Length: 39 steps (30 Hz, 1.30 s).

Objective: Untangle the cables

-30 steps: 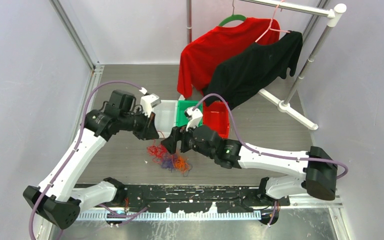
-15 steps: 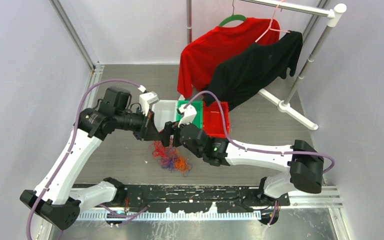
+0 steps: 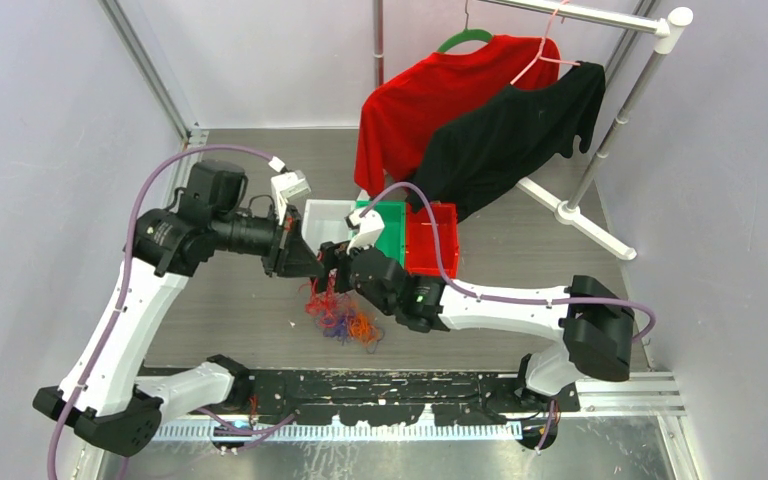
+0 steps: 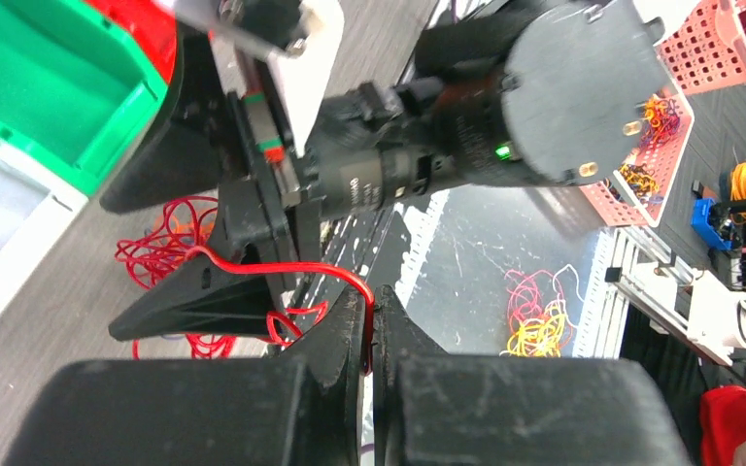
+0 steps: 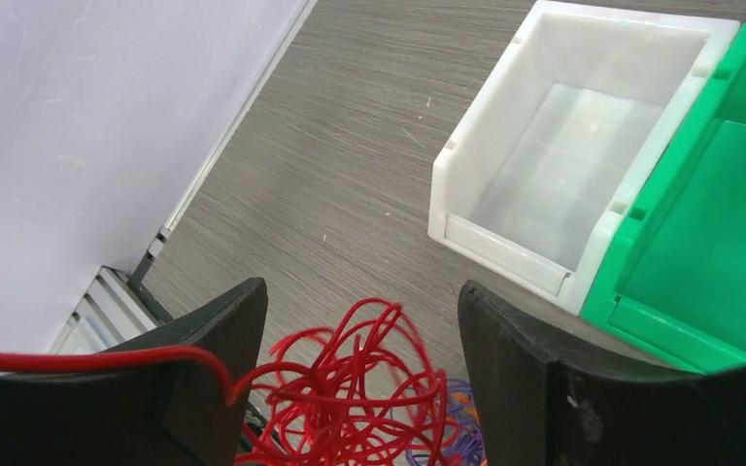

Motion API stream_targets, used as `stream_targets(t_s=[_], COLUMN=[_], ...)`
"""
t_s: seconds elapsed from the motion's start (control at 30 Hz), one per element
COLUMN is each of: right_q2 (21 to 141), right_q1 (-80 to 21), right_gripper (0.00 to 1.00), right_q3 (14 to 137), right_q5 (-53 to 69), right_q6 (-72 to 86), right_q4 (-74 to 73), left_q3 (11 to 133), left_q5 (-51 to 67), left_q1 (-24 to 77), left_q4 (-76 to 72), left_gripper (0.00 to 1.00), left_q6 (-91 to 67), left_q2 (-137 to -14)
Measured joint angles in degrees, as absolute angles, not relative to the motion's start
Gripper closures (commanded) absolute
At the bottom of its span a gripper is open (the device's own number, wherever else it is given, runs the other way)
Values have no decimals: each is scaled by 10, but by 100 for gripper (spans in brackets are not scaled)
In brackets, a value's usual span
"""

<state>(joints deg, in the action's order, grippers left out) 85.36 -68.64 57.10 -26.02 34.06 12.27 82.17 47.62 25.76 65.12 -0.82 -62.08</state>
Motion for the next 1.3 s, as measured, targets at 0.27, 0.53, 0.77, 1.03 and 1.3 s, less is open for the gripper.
stream_targets(t_s=[0.27,0.53,0.77,1.03,1.3], right_q2=[865,867,867,870,879], right_q1=[-686,-687,-687,-689,-689], right_gripper=[25,26,29,31,31], right_q3=[546,472,407,361,330], right_q5=[-248,-258,-272,-284,-299], right_q6=[364,388,409,439,457], right_q4=[157,173,179,201,208], left_q3=[900,945,1044,1164,1221], left_q5=[495,494,463,388,294], left_q1=[258,258,258,258,258], left_q4=[663,681,697,716,707], left_gripper=[100,100,100,100,100], left_q6=[-6,-1,16,50,93], left_q2=[-643,-647,-650,-674,-674])
